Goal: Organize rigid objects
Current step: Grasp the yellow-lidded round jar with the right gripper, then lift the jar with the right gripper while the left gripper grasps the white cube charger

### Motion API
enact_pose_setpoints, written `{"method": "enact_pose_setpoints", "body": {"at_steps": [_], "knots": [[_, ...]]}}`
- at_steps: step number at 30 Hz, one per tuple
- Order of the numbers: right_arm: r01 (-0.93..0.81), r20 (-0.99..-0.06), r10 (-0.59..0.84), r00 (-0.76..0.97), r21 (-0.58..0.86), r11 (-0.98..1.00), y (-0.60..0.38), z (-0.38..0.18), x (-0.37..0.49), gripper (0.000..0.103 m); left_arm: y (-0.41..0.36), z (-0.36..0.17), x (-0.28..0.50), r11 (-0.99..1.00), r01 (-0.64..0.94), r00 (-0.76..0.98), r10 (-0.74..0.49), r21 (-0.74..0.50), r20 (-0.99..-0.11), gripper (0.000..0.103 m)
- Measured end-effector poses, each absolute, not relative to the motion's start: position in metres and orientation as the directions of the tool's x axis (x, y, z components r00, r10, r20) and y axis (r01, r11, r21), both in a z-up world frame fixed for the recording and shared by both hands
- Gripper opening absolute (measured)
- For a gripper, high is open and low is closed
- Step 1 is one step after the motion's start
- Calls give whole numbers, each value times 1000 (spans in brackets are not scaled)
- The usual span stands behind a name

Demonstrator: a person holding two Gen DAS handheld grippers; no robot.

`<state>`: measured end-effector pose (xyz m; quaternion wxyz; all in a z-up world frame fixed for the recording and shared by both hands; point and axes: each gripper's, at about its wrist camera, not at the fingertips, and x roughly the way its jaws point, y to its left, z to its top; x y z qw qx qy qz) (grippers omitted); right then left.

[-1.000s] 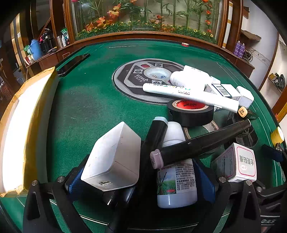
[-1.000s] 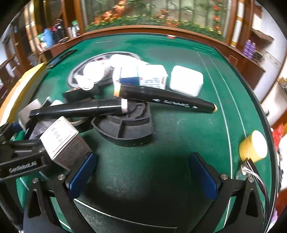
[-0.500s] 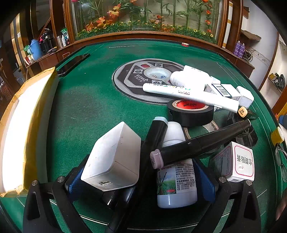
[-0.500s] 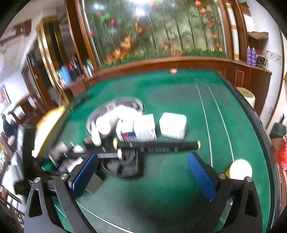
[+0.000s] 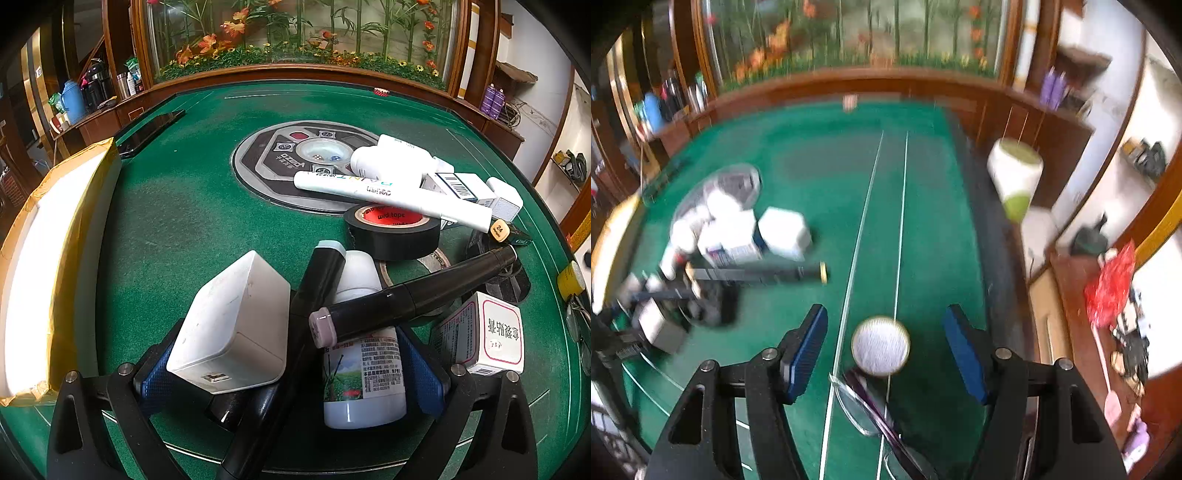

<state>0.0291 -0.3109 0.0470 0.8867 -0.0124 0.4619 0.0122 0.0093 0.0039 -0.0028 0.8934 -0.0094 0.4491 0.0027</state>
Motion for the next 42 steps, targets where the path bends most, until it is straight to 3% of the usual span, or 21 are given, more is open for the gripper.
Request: {"method": "enact_pose_setpoints", "body": {"at_steps": [9,11,15,18,21,28,34,36,40,41,42], "knots": [[-4,-875,-40,482,-48,999,-313,13,37,62,4,-3,9,1000,-13,596,-4,-14,-803,103],[2,-883,-19,469,-21,1000,-316,7,41,39,4,-3,9,1000,-13,596,-4,-15,-803,103],[-4,-861,12,509,11,1000,-316,7,35,39,4,-3,10,1000,-13,596,-4,-15,-803,103],[-50,-776,51,629,25,998,-295,33,20,39,4,-3,10,1000,-13,596,-4,-15,-803,103],[-178,-682,177,709,70,982,-256,59,8,39,4,-3,9,1000,-13,596,-4,-15,-803,103],[-437,-570,483,665,227,870,-167,65,16,39,4,-3,10,1000,-13,596,-4,-15,-803,103],[-424,-625,509,591,296,856,-172,39,25,38,2,-4,8,1000,-14,596,-3,-15,-803,103],[-425,-622,552,555,359,831,-178,37,27,38,2,-4,8,1000,-13,596,-4,-15,-803,103],[-430,-606,550,574,348,833,-178,41,19,38,6,-3,2,1000,11,564,-17,-13,-826,103],[-431,-602,551,578,349,832,-179,40,18,38,8,-2,-1,1000,13,547,-18,-12,-837,102],[-430,-601,552,577,352,832,-179,41,18,38,10,-1,-6,1000,25,538,-29,-19,-842,93]]}}
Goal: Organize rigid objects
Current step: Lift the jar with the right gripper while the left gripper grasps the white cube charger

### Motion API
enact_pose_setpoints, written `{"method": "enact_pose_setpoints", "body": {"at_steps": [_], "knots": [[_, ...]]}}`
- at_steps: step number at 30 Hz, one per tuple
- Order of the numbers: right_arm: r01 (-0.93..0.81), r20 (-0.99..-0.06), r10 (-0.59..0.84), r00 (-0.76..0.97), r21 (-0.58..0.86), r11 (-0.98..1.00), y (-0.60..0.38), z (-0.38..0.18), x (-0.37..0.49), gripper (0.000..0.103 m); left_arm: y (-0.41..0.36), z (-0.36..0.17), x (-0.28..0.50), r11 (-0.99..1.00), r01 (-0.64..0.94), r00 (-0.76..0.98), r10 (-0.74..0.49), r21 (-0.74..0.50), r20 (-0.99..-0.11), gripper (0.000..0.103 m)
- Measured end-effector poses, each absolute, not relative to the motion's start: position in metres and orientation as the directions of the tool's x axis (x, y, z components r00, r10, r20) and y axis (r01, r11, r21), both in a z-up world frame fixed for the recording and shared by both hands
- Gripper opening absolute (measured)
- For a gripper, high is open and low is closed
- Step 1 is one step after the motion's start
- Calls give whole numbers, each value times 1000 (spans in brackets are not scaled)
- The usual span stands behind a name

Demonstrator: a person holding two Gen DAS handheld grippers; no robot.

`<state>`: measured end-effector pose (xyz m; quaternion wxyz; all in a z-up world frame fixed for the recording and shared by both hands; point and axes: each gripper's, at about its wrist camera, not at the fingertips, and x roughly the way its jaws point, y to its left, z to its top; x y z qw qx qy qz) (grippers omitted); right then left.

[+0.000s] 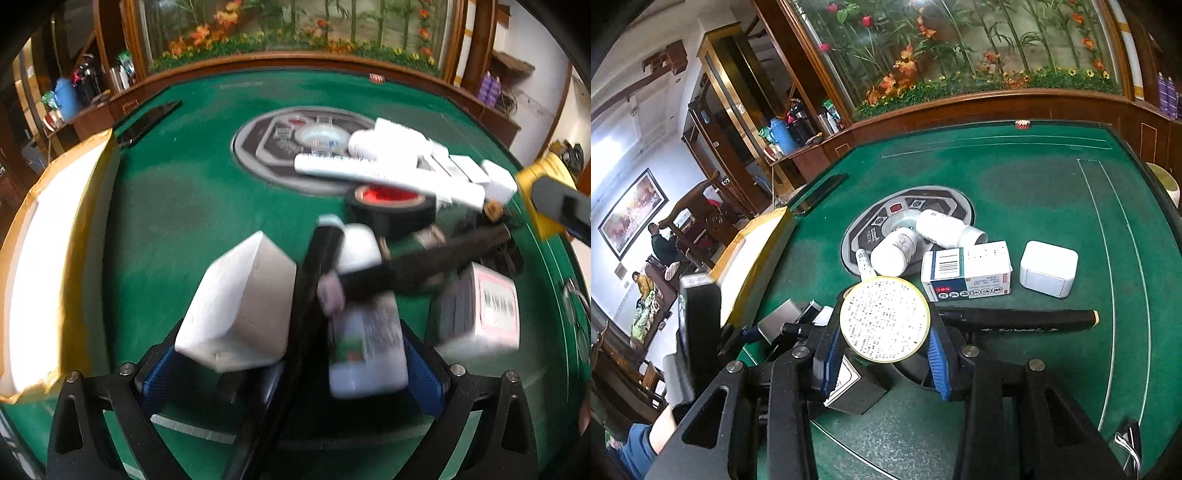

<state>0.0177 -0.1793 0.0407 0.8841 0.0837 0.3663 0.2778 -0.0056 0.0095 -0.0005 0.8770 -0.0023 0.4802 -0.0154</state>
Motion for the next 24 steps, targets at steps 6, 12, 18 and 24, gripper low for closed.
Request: {"method": "enact_pose_setpoints", "body": {"at_steps": [6,12,18,24], "knots": [[-431,-599,556,577,355,830,-180,41,19,39,20,6,-39,993,100,531,-107,-64,-841,76],[-431,-597,560,574,361,827,-180,41,21,39,31,30,-58,983,147,553,-174,-110,-815,76],[-439,-593,568,570,365,821,-180,41,19,39,43,41,-48,989,141,587,-119,-43,-801,73],[-436,-593,568,570,368,821,-181,40,20,39,57,26,-12,991,100,542,-127,-86,-831,52]]}}
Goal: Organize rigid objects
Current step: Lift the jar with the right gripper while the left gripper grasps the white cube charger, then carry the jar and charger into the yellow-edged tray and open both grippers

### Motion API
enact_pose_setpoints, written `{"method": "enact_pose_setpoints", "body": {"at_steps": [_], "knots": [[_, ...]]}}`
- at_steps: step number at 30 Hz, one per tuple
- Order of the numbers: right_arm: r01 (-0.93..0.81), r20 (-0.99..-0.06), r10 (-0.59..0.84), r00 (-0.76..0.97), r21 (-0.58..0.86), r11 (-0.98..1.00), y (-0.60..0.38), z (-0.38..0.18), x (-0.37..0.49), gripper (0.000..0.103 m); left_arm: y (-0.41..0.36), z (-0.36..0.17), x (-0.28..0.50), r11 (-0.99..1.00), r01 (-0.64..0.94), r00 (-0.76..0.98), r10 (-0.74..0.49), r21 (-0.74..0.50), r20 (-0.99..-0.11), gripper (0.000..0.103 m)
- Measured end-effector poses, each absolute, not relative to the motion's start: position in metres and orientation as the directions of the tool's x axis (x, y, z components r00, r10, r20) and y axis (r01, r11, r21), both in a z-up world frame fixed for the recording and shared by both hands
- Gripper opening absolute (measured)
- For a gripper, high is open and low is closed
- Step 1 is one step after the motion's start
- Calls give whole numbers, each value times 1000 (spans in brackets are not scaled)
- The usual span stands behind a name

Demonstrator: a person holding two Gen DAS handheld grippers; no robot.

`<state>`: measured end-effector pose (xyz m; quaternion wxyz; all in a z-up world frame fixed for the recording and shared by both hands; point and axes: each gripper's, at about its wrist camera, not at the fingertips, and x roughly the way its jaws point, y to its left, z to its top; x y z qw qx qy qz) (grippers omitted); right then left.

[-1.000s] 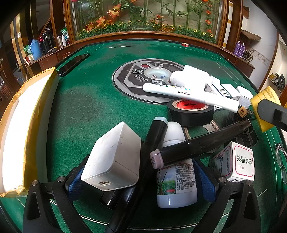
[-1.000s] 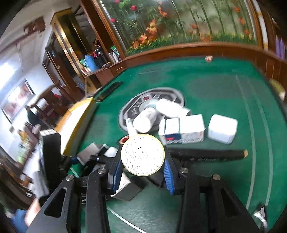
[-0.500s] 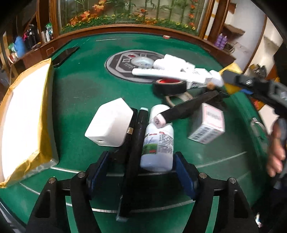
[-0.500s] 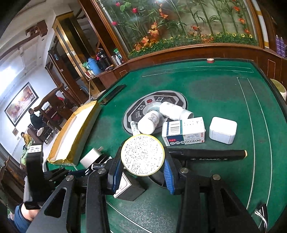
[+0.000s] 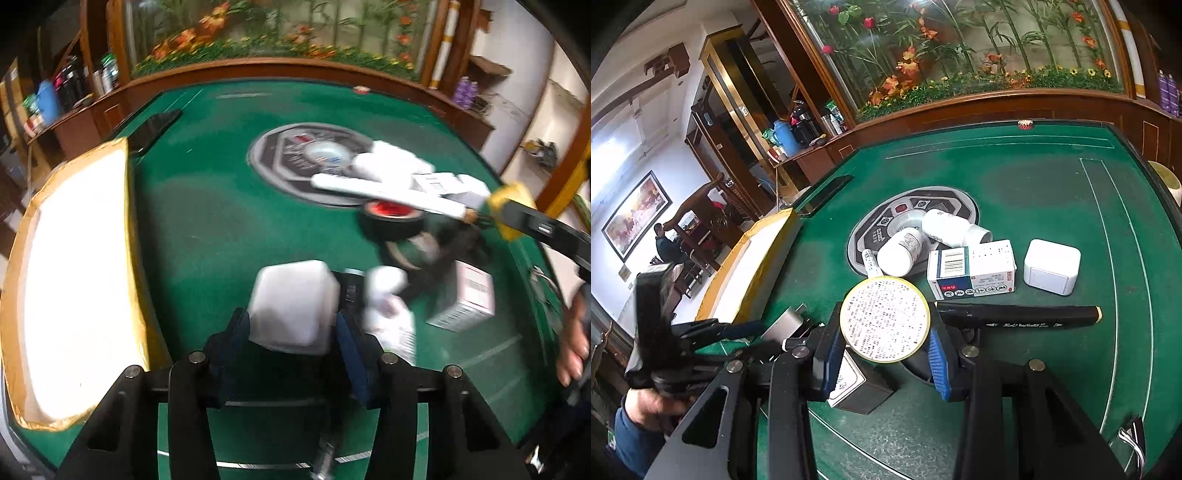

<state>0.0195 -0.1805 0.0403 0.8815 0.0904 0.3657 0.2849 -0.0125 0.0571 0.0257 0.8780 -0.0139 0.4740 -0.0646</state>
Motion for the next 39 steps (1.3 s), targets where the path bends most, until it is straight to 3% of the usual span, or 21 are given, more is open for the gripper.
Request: {"method": "enact_pose_setpoints", "body": {"at_steps": [12,39], "knots": [[-451,-587,580,566,369,813,-180,40,18,39,74,12,25,954,57,463,-286,-293,-839,56],[-467,-601,584,545,361,807,-169,36,13,39,85,34,-14,921,27,625,-318,-388,-712,52]]}}
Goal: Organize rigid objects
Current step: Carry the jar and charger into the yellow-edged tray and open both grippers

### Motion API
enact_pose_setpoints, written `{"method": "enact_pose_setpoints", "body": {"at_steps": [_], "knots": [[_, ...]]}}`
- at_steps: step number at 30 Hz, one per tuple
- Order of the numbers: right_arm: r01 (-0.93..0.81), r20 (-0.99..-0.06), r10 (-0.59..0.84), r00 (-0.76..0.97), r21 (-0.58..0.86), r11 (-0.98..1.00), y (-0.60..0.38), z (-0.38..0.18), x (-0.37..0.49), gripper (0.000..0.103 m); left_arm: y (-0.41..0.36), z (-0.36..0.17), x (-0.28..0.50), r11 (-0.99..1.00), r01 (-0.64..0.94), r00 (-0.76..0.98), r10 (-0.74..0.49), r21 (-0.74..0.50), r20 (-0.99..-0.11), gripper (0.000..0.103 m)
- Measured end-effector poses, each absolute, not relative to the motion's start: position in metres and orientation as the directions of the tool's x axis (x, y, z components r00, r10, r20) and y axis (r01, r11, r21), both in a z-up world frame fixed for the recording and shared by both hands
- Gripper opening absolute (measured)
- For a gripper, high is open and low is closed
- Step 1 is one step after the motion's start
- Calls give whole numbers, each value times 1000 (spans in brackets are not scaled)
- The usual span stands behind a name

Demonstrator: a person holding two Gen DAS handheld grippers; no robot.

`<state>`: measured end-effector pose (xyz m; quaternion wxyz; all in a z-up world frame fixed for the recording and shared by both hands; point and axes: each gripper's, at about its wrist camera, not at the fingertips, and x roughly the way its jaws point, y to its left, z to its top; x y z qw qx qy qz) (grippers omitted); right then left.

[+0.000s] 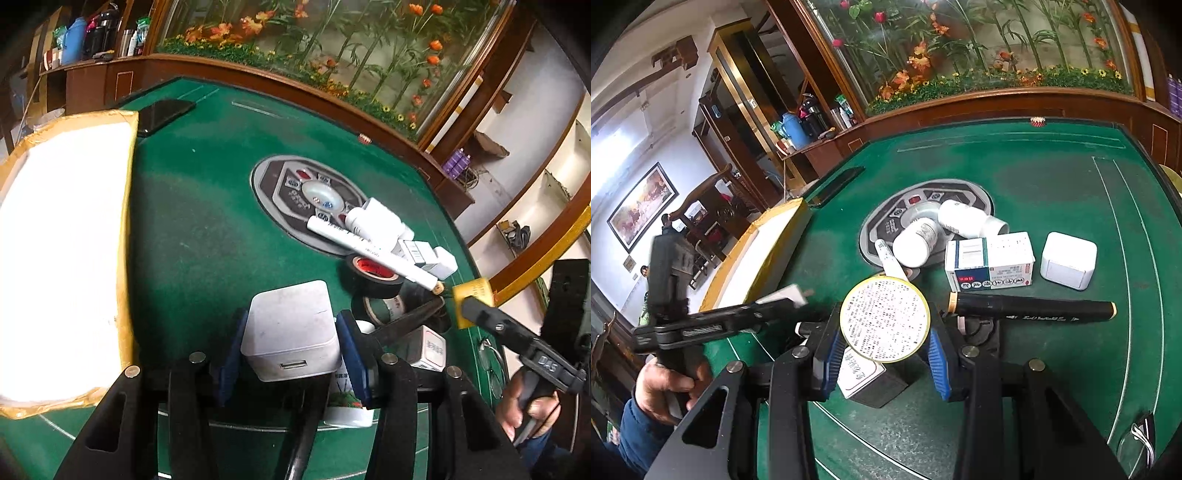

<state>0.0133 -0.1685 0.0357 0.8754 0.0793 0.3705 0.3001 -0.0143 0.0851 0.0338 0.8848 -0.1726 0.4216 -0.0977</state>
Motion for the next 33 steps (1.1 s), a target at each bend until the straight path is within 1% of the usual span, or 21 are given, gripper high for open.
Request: {"method": "enact_pose_setpoints", "body": {"at_steps": [6,12,17,20,23,27,30,33], "knots": [[-476,-600,578,553,341,810,-165,36,12,39,98,54,-36,920,22,673,-303,-391,-675,52],[-485,-617,567,546,319,814,-155,32,12,39,127,77,-71,920,-10,729,-261,-391,-633,52],[-508,-621,579,529,316,802,-135,40,4,39,154,87,-89,919,-50,757,-221,-391,-615,52],[-557,-622,612,488,318,767,-104,52,-4,39,170,91,-97,920,-74,773,-192,-386,-605,52],[-626,-610,641,466,284,726,-63,69,-12,39,189,92,-102,916,-108,786,-160,-386,-597,52],[-690,-619,665,419,258,676,-8,84,-13,39,213,87,-103,909,-149,793,-125,-389,-596,52],[-708,-637,662,396,247,662,27,87,-5,39,231,82,-97,904,-183,791,-98,-387,-604,52],[-710,-660,662,355,271,650,56,84,9,39,244,77,-91,903,-210,787,-72,-375,-613,52]]}}
